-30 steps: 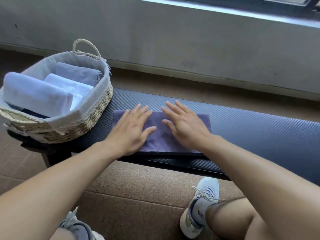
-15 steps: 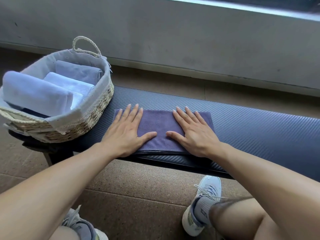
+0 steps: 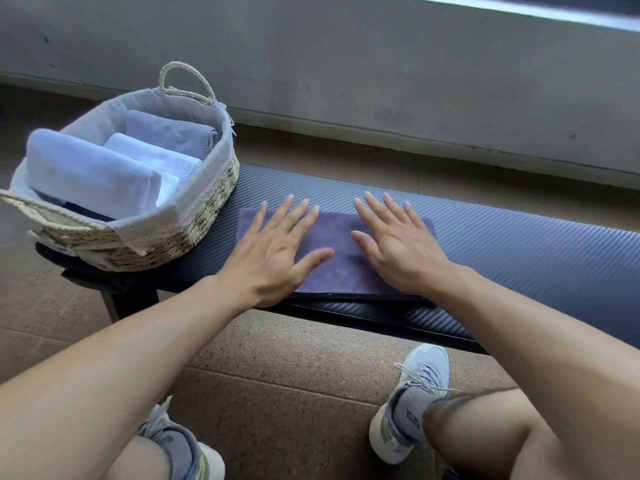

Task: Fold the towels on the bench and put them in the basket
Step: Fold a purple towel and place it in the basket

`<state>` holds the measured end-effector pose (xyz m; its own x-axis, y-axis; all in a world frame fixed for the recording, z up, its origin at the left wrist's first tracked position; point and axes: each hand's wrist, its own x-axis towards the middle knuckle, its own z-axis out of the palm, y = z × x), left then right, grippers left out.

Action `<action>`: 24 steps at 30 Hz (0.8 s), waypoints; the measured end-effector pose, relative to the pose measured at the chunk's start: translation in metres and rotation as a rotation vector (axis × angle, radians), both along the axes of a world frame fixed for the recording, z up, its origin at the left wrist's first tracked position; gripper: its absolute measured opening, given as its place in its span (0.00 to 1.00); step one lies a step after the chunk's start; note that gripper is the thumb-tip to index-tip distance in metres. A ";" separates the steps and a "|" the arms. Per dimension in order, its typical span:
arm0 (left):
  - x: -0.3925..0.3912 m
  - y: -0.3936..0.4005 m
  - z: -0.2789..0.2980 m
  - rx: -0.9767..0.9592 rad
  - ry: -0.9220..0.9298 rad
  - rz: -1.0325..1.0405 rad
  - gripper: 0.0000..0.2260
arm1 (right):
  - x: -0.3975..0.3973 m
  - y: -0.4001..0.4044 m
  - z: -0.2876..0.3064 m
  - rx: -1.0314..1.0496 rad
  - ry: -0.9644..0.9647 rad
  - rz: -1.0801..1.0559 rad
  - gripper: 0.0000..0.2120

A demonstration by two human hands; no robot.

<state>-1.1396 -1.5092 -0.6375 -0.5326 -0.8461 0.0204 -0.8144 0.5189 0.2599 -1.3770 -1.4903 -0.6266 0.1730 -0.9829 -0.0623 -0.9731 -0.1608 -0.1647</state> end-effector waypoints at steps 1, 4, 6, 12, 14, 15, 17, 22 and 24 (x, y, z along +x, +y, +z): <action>-0.006 0.002 -0.001 -0.018 0.063 0.014 0.37 | 0.013 0.001 0.000 -0.014 -0.023 0.001 0.29; -0.020 0.007 -0.007 -0.076 0.090 0.036 0.30 | 0.046 0.006 -0.008 0.000 -0.075 0.023 0.28; -0.021 0.006 -0.012 -0.026 0.032 0.099 0.26 | 0.055 0.009 -0.018 0.010 -0.057 0.037 0.28; -0.004 -0.002 -0.023 0.025 -0.094 0.227 0.34 | 0.046 0.007 -0.027 0.013 -0.028 0.054 0.32; 0.003 -0.005 -0.023 0.037 -0.117 0.242 0.38 | 0.034 0.007 -0.026 0.028 -0.024 0.032 0.35; 0.007 -0.006 -0.023 0.042 -0.118 0.256 0.40 | 0.026 0.008 -0.025 0.032 -0.018 0.016 0.35; 0.016 -0.008 -0.023 0.049 -0.097 0.289 0.43 | 0.009 0.010 -0.023 0.041 -0.007 -0.029 0.36; 0.023 -0.006 -0.021 0.054 -0.113 0.308 0.42 | -0.033 0.021 -0.020 0.049 0.014 -0.129 0.38; 0.023 -0.006 -0.020 0.060 -0.110 0.307 0.42 | -0.045 0.024 -0.019 0.070 -0.009 -0.162 0.38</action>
